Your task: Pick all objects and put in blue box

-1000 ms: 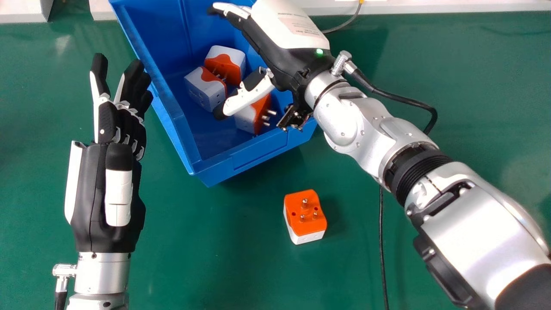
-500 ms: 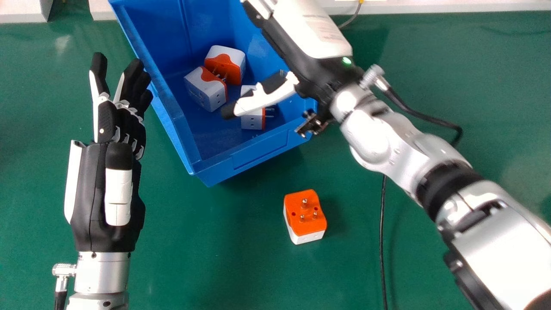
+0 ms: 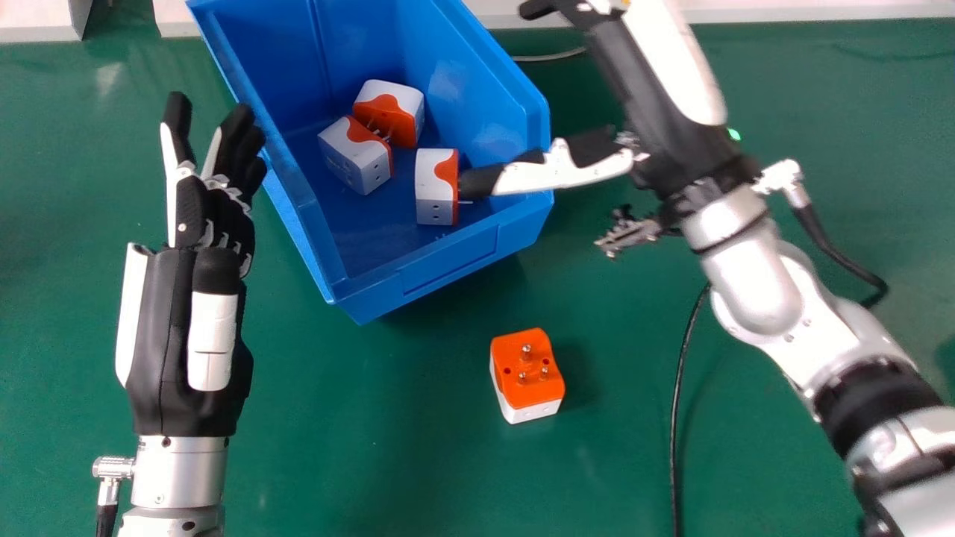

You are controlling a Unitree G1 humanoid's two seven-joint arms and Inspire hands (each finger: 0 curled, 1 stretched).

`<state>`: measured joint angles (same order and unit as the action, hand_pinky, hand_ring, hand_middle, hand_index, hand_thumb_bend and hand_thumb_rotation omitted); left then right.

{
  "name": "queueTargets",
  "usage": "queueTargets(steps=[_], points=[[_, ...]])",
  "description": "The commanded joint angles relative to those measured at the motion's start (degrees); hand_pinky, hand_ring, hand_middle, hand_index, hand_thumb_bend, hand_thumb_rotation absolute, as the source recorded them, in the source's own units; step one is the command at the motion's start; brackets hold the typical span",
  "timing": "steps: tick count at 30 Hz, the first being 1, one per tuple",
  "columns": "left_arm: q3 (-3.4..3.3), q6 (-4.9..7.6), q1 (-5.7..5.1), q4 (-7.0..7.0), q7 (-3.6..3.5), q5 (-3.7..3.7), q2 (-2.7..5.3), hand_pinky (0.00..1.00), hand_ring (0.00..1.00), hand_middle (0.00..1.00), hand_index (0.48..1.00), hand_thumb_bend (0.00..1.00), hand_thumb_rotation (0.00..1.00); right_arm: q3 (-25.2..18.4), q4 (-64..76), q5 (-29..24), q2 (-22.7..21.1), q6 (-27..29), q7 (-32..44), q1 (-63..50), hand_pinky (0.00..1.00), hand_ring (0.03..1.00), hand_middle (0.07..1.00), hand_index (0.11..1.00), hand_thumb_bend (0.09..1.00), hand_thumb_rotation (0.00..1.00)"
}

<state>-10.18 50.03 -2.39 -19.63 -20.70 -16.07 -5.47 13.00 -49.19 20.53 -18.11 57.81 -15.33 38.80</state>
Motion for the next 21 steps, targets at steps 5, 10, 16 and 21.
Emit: queueTargets(steps=[5,10,16,21], points=[[-0.17,1.29,0.22,0.37,-0.04,-0.10,-0.15,0.97,0.97,0.97,0.958,0.87,0.93,-5.65,7.22,-4.25,-3.70,3.31,3.52,-8.97,0.65,0.777,0.819,0.849,0.929,0.44],[-0.11,0.75,0.01,0.97,-0.32,-0.62,-0.25,0.97,0.97,0.97,0.959,0.87,0.93,-8.47,9.94,-2.02,-4.46,2.12,2.78,-15.77,0.63,0.775,0.815,0.845,0.913,0.43],[0.18,0.57,0.11,0.95,-0.73,-1.03,-0.20,0.97,0.97,0.97,0.961,0.87,0.93,-9.92,12.49,-0.41,-4.37,0.65,2.95,-20.97,0.64,0.778,0.821,0.845,0.904,0.42],[0.34,0.52,0.02,1.19,-1.13,-1.58,-0.32,0.97,0.97,0.97,0.961,0.87,0.93,-9.59,13.21,-0.07,-3.98,0.51,3.54,-24.28,0.64,0.778,0.823,0.847,0.902,0.42]])
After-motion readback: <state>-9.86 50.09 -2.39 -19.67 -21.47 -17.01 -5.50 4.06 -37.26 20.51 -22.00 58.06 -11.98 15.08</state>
